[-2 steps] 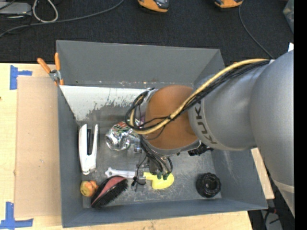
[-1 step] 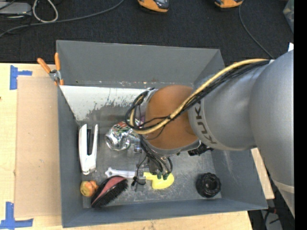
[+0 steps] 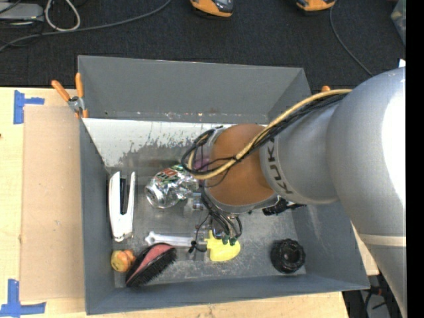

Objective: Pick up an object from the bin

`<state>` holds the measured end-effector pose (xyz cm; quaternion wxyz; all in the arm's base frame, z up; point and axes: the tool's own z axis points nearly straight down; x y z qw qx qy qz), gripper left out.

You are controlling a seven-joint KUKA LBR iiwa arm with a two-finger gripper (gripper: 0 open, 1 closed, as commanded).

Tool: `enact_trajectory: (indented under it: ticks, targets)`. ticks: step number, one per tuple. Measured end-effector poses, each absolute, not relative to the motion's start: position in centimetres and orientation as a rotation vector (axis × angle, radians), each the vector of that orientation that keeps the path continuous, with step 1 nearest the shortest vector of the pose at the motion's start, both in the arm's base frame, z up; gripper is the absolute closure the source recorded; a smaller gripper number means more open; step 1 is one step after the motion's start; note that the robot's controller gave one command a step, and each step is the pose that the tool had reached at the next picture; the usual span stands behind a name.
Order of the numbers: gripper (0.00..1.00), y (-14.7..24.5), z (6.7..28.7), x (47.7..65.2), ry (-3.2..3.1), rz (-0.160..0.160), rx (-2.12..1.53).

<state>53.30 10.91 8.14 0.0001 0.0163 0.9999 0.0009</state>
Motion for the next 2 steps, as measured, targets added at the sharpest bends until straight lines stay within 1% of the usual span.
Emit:
enact_trajectory:
  ticks: [1,2]
  targets:
    - [0.00,6.16,7.19,50.35,3.139,0.005,0.070]
    - [1.00,6.36,7.15,50.55,3.136,0.009,0.071]
